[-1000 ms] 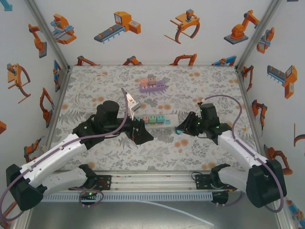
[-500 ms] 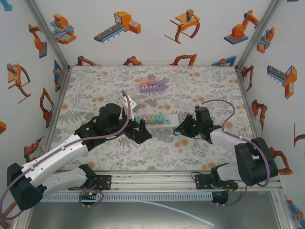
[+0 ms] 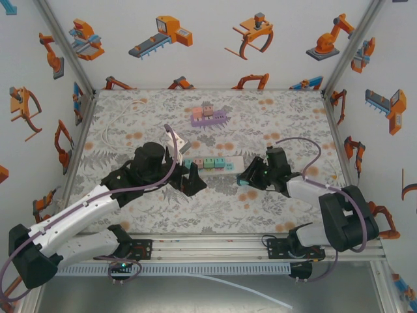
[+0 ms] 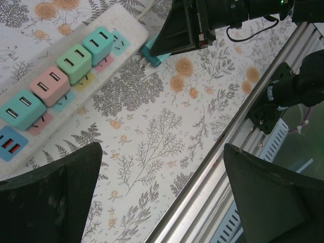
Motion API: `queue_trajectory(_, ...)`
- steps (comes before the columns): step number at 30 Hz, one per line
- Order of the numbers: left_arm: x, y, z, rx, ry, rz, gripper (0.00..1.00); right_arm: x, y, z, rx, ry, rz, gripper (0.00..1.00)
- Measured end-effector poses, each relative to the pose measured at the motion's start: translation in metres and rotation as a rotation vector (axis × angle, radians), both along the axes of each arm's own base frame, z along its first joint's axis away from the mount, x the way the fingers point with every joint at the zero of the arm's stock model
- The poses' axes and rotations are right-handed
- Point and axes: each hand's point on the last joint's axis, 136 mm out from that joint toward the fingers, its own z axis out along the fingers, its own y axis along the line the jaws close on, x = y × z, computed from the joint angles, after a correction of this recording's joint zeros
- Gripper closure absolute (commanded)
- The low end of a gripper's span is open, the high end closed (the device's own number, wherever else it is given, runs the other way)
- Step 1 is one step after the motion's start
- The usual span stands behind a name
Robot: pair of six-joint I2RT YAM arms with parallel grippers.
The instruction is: Pull the plug off the socket
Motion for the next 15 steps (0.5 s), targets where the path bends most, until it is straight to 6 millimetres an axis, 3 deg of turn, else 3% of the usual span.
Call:
queue_trajectory(9, 0.006, 0.005, -0.003, 0.021, -0.010, 0.042, 0.03, -0.012, -0.017, 0.006, -0.100, -0.010, 0.005, 0.48)
queue_trajectory(15, 0.016, 0.019, -0.004, 0.059, -0.037, 0.132, 0.03, -0.004, -0.018, 0.051, -0.139, -0.154, 0.055, 0.49)
